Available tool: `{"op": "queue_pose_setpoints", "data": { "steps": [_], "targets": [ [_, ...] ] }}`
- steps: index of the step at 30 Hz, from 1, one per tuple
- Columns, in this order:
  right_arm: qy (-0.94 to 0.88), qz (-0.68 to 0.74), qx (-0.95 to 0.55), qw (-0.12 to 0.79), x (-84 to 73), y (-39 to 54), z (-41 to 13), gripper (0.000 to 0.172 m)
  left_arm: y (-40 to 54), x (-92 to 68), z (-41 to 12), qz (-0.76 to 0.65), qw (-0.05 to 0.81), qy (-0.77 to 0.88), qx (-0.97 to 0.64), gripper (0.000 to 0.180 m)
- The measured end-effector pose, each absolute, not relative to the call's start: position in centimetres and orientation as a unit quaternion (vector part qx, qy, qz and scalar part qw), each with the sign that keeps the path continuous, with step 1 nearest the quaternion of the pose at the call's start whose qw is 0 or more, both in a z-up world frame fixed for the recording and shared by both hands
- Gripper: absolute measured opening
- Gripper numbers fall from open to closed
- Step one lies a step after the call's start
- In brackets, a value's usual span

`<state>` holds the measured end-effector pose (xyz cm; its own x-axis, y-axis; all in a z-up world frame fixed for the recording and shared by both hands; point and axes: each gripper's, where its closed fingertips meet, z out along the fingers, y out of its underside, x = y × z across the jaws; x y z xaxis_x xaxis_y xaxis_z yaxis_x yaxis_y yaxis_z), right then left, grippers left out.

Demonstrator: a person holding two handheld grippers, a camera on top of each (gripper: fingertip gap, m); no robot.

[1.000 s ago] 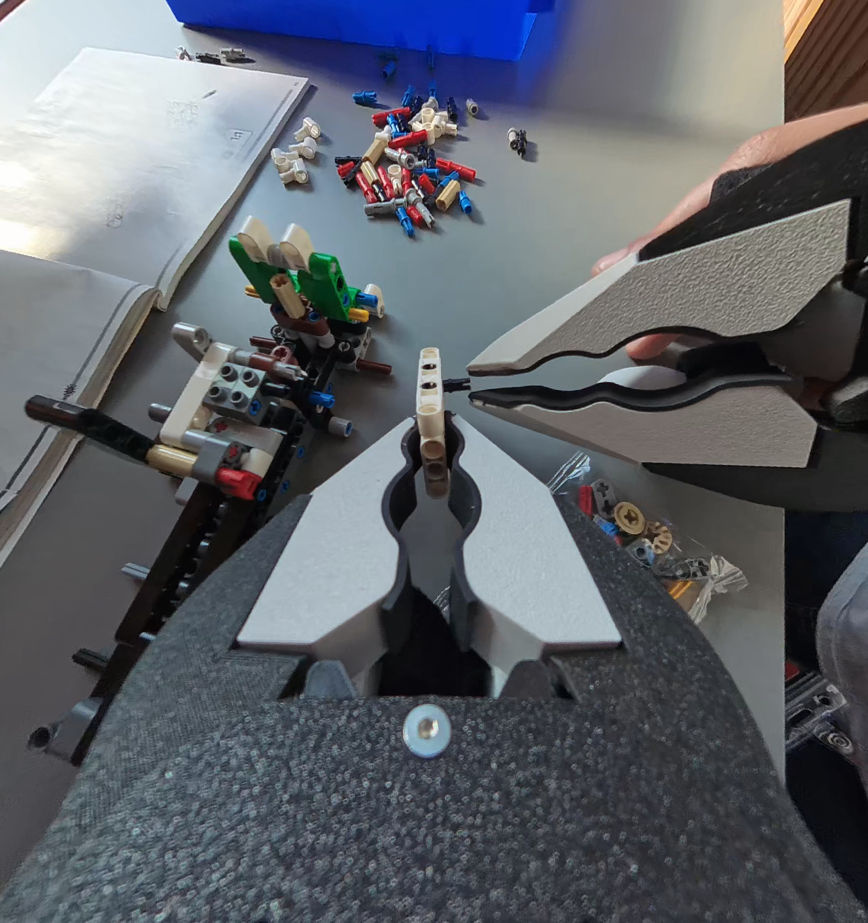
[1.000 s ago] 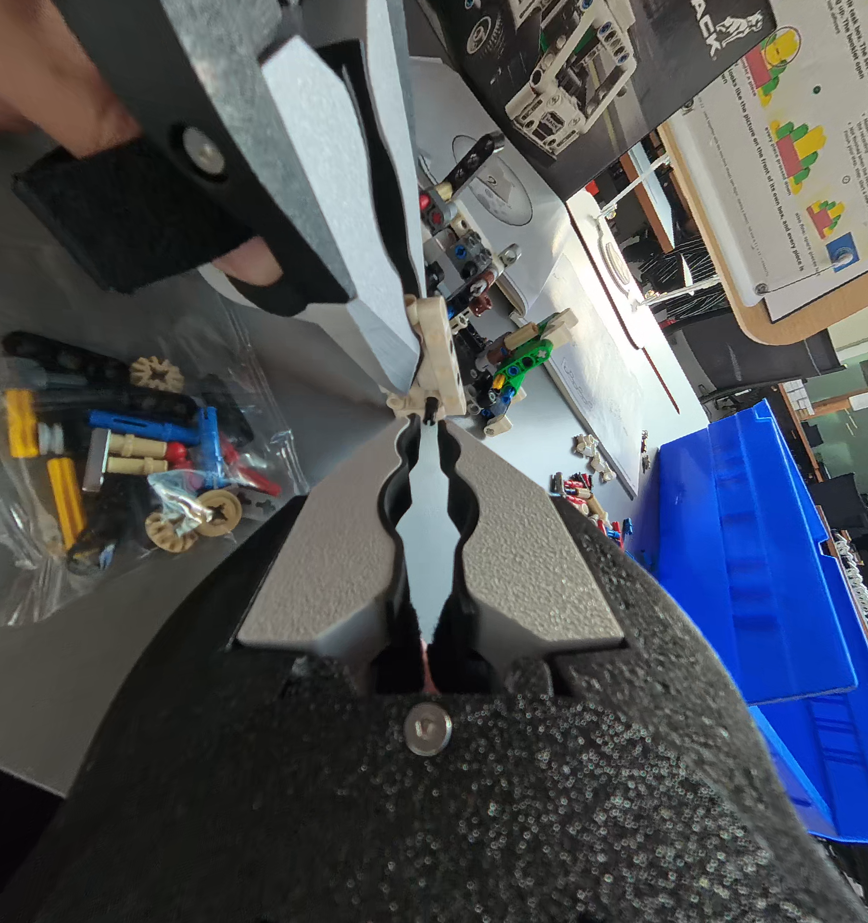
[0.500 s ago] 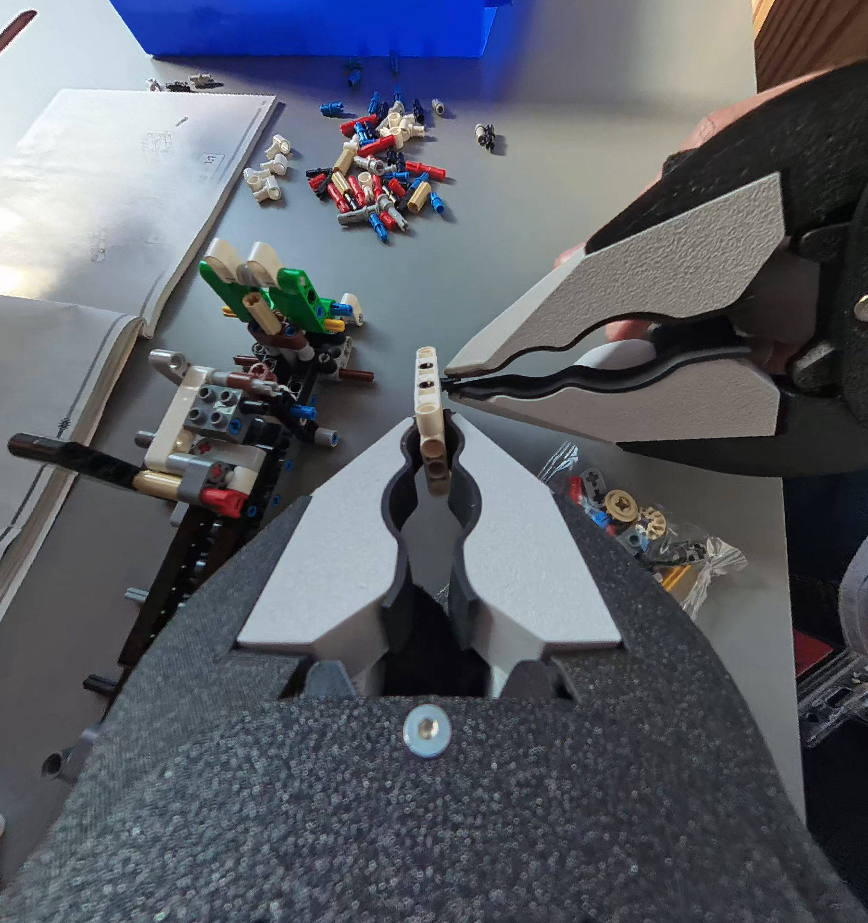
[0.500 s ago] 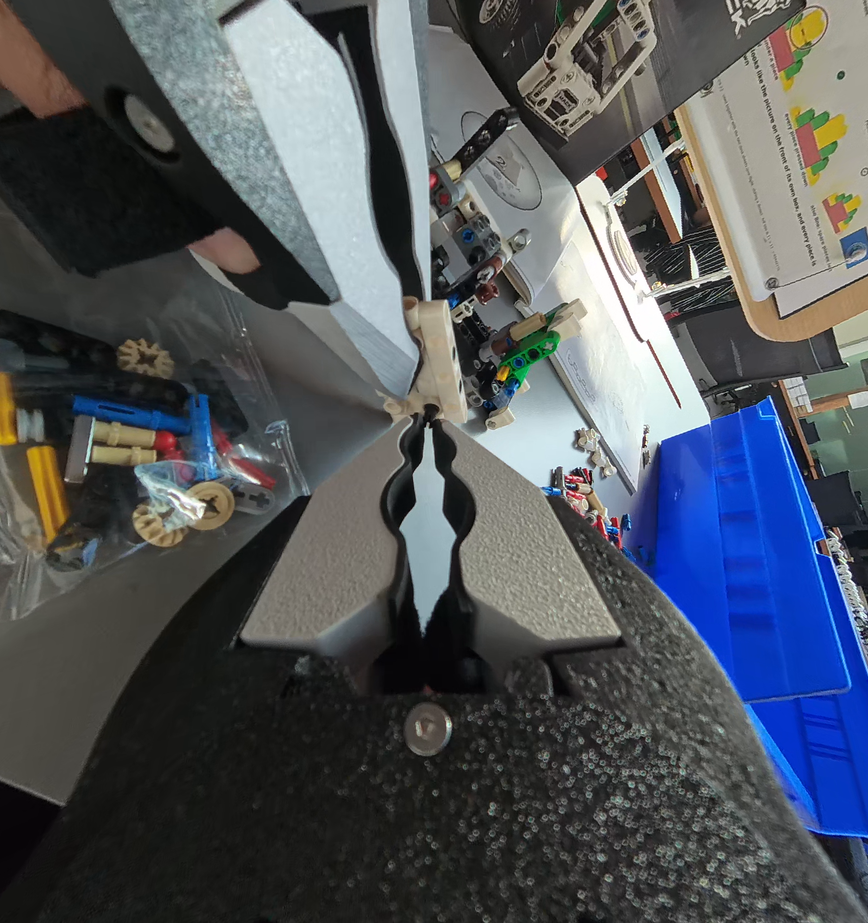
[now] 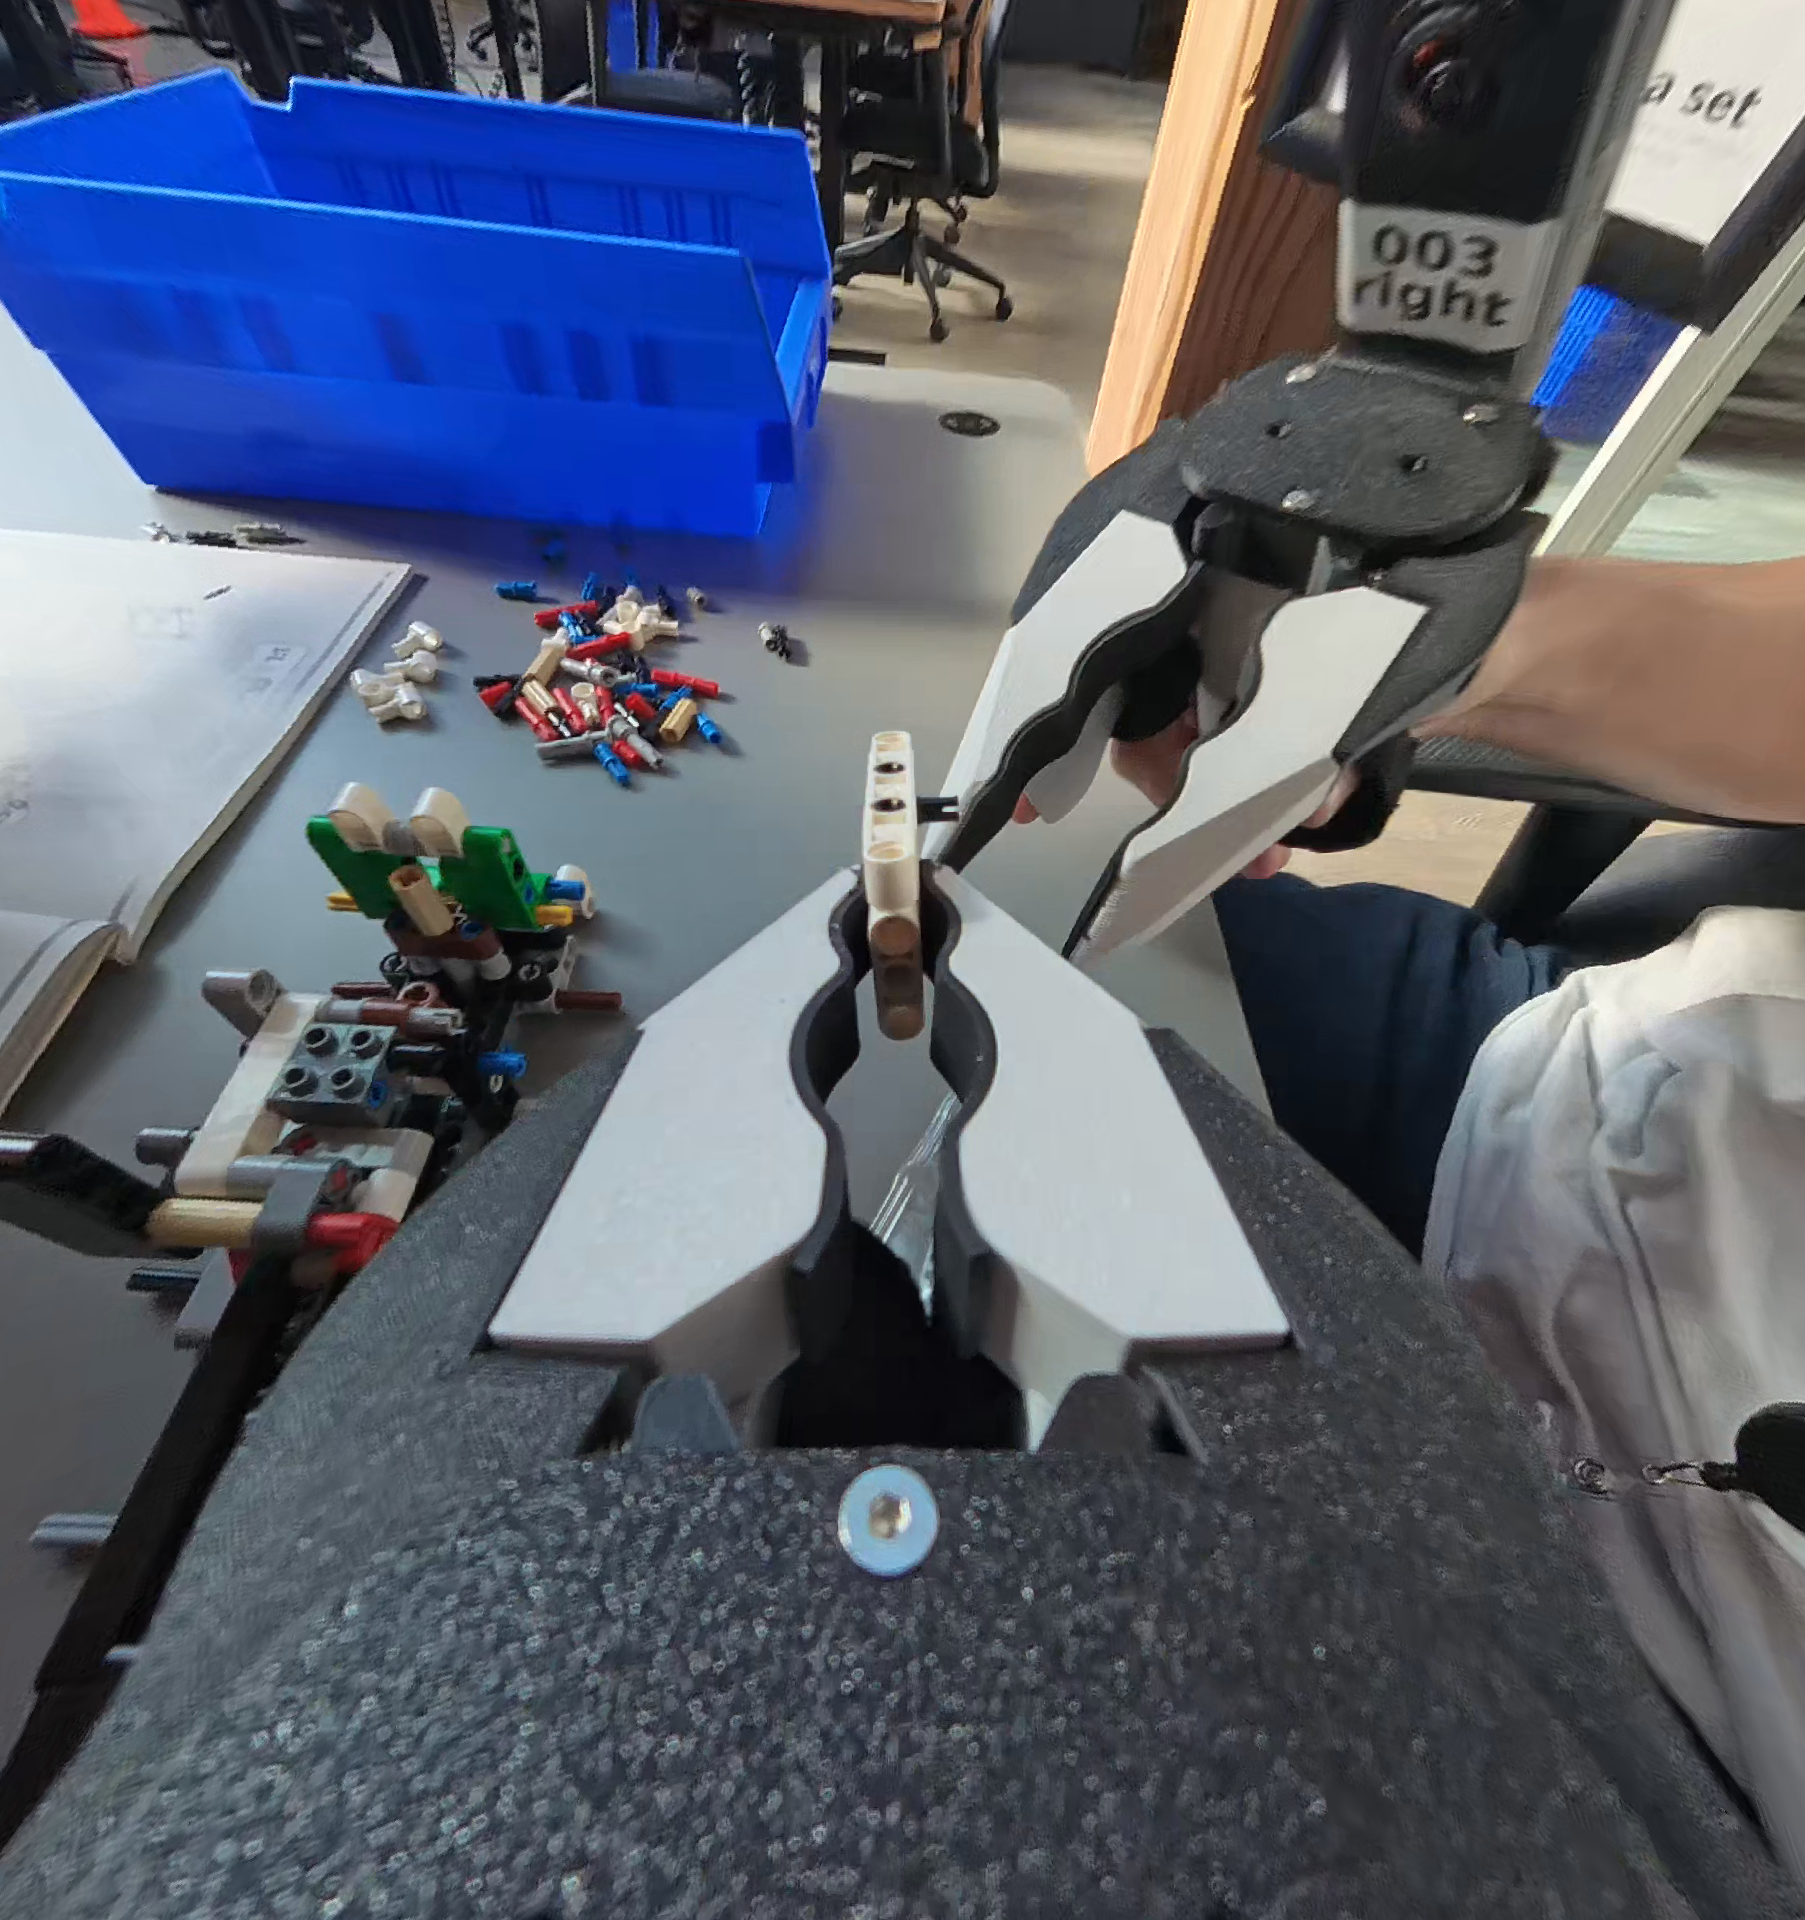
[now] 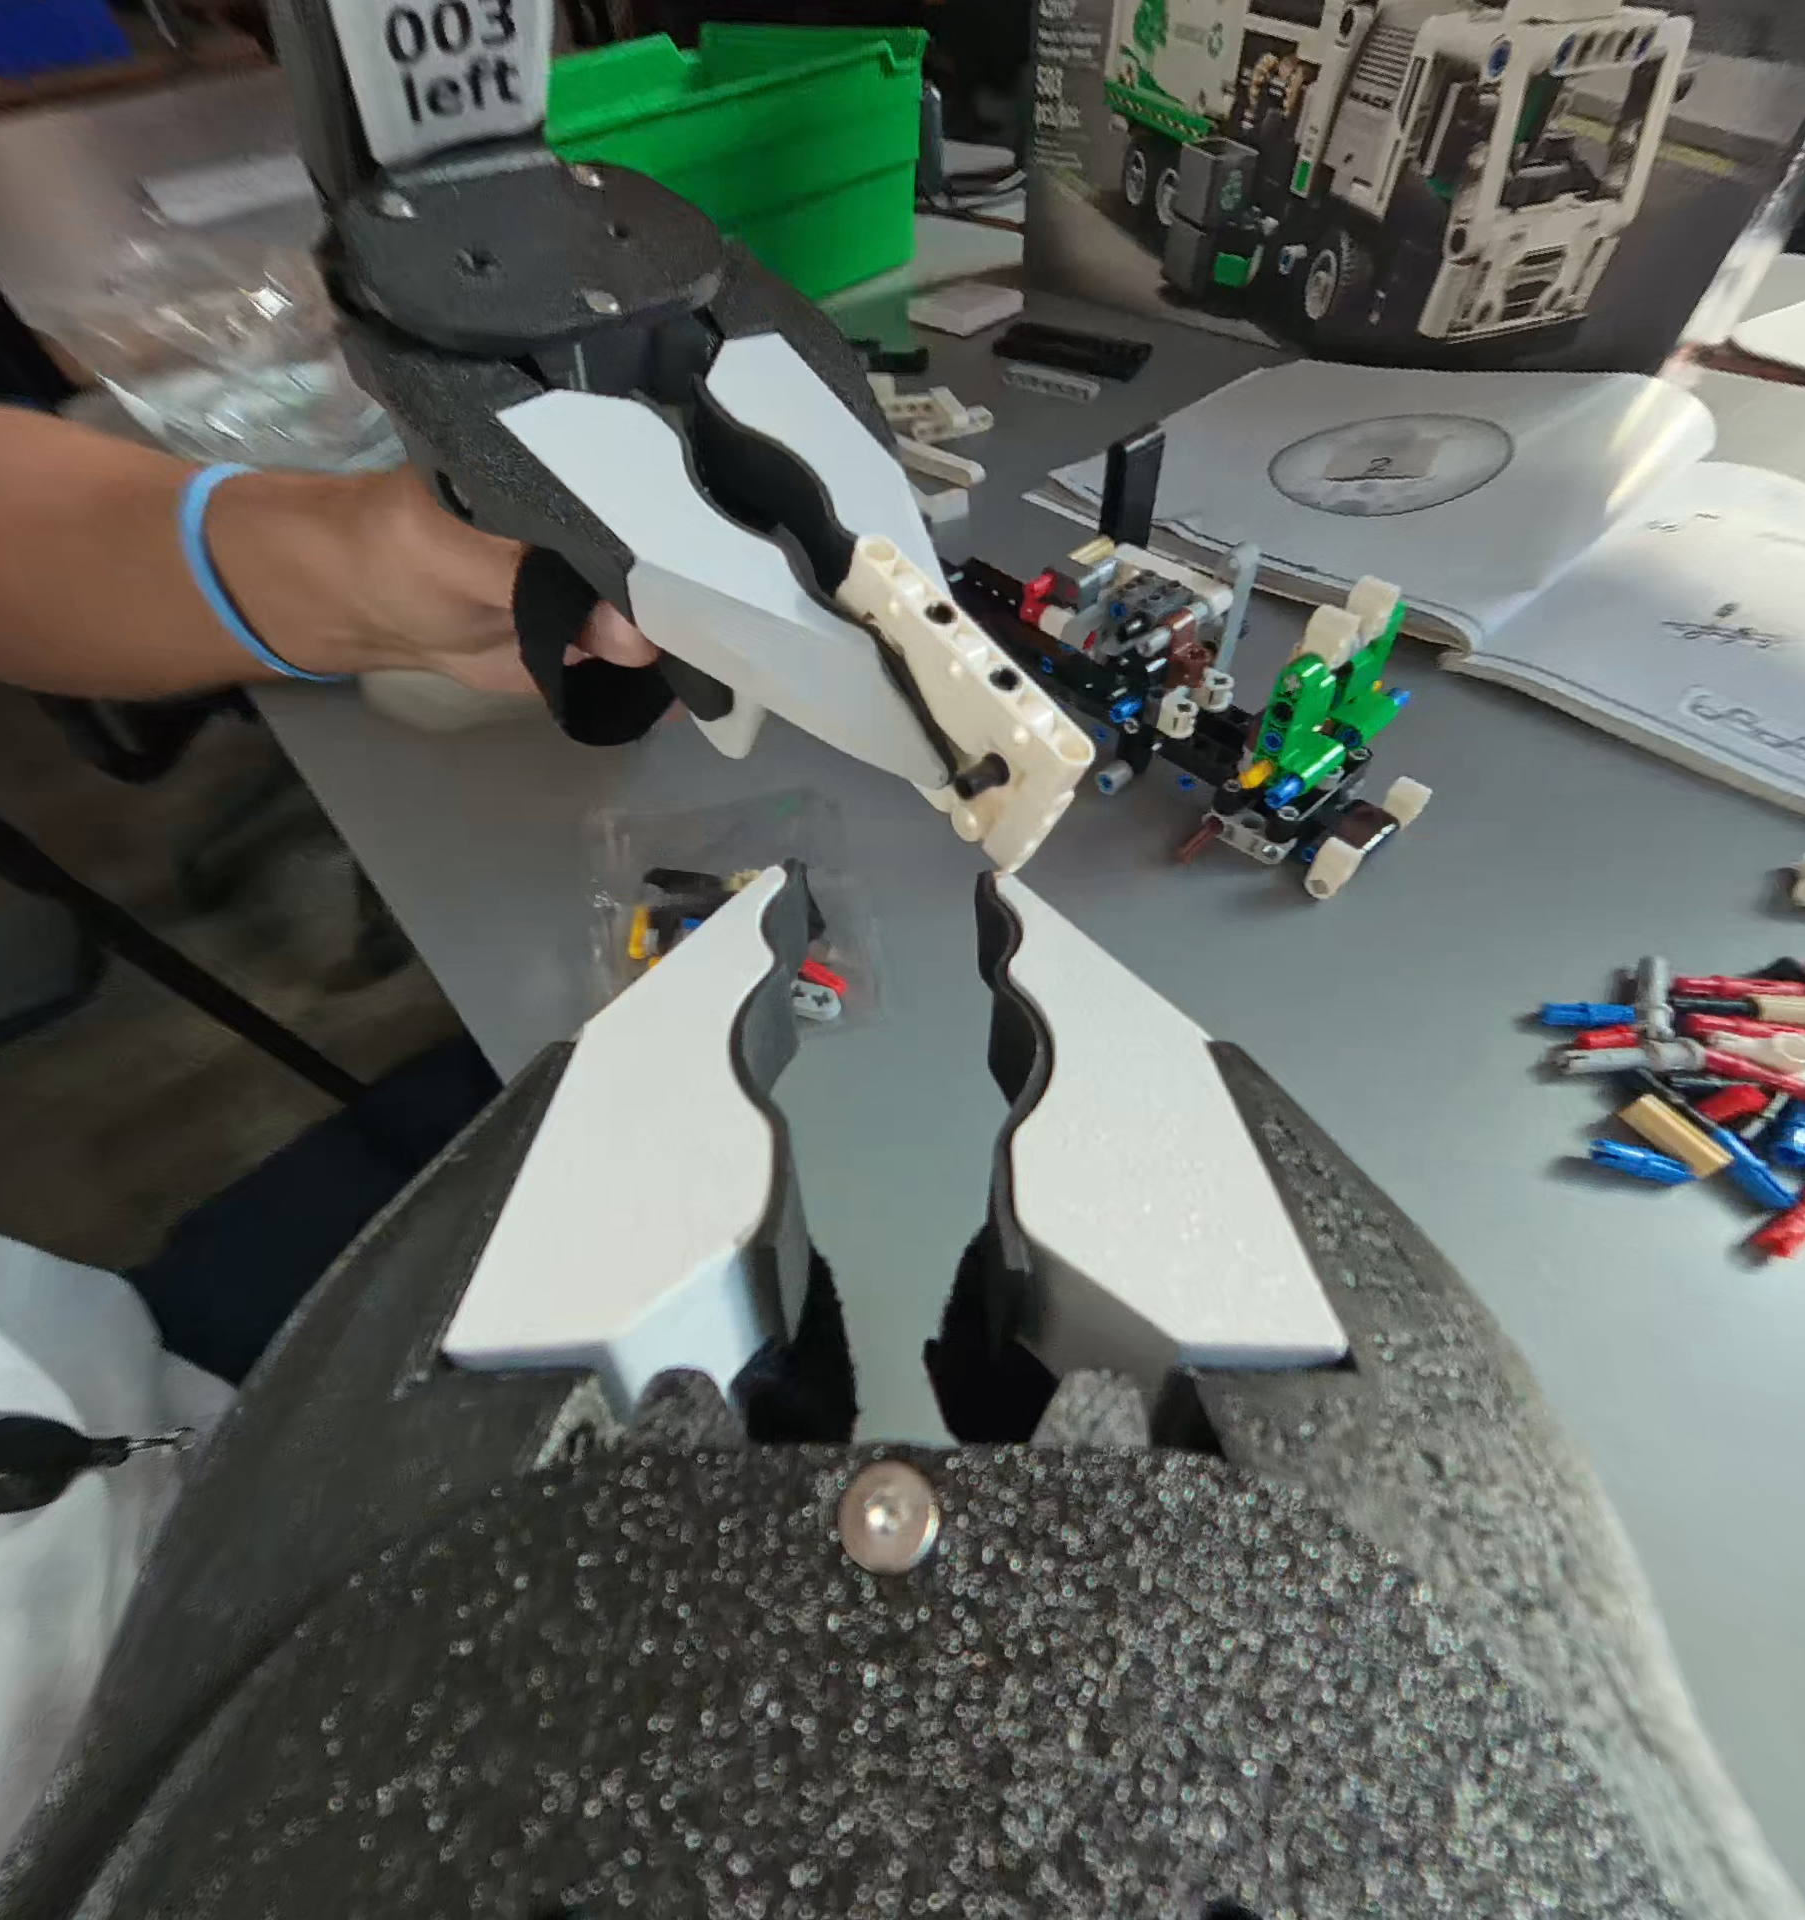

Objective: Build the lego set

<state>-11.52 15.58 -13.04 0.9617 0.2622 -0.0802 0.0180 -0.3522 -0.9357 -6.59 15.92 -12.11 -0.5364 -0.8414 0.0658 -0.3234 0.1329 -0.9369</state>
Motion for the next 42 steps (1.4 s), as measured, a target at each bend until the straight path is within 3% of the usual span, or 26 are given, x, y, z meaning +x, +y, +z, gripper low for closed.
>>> {"op": "queue_pose_setpoints", "data": {
  "steps": [7,15,22,37,42],
  "targets": [
    [-0.055,0.272,-0.746,0.606,-12.2,15.6,-10.6,0.027,16.0,-7.1,-9.6,-0.619,0.179,0.644,-0.412,0.004],
    [-0.045,0.337,-0.688,0.641,-12.6,16.0,-7.9,0.015,13.9,-8.1,-8.4,-0.703,0.047,0.595,-0.387,0.004],
    [-0.029,0.326,-0.668,0.668,-11.8,15.6,-7.5,0.006,15.1,-7.9,-8.0,-0.697,0.089,0.597,-0.388,0.005],
    [-0.022,0.348,-0.669,0.657,-12.8,15.2,-7.7,0.005,13.0,-8.1,-8.4,-0.699,0.045,0.612,-0.367,0.005],
    [-0.021,0.265,-0.694,0.669,-9.8,13.4,-7.2,0.005,13.2,-7.6,-10.6,-0.62,0.125,0.683,-0.366,0.014]
  ]
}}
